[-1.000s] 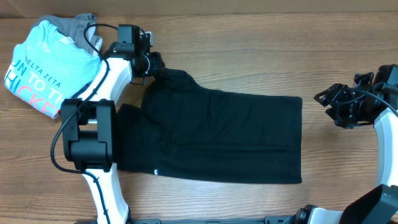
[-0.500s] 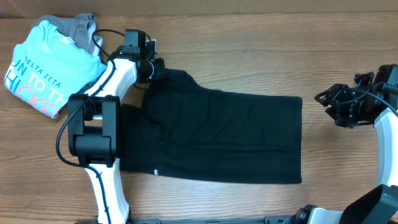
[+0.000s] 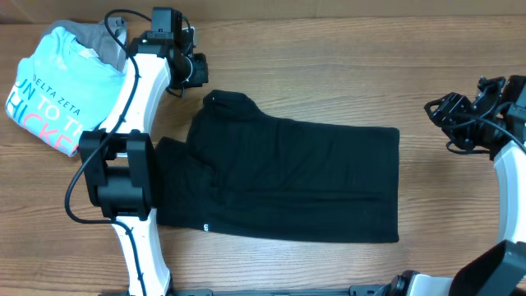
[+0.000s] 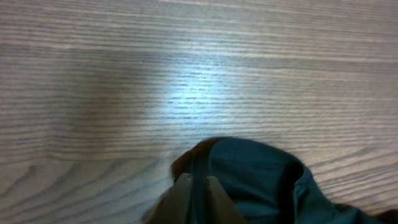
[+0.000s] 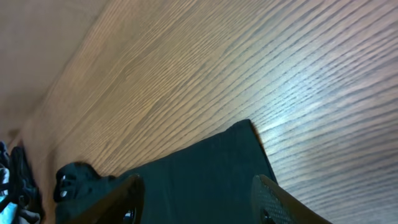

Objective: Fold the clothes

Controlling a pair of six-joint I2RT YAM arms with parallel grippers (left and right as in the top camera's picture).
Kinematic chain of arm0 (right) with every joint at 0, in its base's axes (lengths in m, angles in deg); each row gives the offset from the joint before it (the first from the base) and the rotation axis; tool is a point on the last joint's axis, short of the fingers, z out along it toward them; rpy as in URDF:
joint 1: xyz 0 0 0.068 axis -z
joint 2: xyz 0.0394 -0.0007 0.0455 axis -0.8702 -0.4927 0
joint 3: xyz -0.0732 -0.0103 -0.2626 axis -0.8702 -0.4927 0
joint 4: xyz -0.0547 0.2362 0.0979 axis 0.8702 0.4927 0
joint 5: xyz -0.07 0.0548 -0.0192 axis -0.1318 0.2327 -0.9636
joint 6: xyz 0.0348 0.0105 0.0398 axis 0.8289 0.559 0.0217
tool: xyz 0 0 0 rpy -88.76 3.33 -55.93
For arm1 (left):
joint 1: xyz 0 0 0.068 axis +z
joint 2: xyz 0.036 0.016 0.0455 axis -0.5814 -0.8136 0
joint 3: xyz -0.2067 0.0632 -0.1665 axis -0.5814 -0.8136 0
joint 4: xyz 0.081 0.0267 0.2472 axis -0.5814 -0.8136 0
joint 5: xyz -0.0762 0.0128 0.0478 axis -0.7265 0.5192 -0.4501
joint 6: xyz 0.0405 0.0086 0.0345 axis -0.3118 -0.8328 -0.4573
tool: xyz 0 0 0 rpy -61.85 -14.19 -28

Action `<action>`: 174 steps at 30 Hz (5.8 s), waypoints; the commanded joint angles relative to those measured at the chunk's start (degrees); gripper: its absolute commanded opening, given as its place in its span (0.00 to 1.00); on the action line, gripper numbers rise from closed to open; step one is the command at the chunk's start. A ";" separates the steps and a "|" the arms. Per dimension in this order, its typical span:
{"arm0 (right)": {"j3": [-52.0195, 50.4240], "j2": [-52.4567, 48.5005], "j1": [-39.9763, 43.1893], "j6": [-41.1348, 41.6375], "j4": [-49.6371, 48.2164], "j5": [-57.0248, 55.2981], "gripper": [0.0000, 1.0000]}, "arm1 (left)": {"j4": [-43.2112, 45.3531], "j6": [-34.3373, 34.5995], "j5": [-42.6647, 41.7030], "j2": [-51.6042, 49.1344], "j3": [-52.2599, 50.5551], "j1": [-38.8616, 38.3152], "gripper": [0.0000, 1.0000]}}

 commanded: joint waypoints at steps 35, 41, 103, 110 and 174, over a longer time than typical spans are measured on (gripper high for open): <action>-0.22 -6.99 -1.07 1.09 -6.95 -0.11 0.62 | -14.56 -1.31 14.49 -8.50 16.26 -4.33 0.04; -0.20 -10.67 -1.16 1.07 -11.61 -0.09 0.62 | -19.52 -1.29 14.86 -8.48 17.07 -4.28 0.04; -0.09 -14.73 -10.64 2.58 -1.18 -11.04 0.04 | -10.84 -2.38 12.94 -9.05 6.95 -4.28 0.48; -0.09 -14.73 -10.64 2.58 -1.20 -11.04 0.04 | -9.92 -2.38 12.90 -9.07 6.69 -4.24 0.50; 0.57 -11.15 -7.02 -0.90 22.40 -9.07 0.04 | -48.68 -3.91 9.46 2.25 23.08 -3.93 0.04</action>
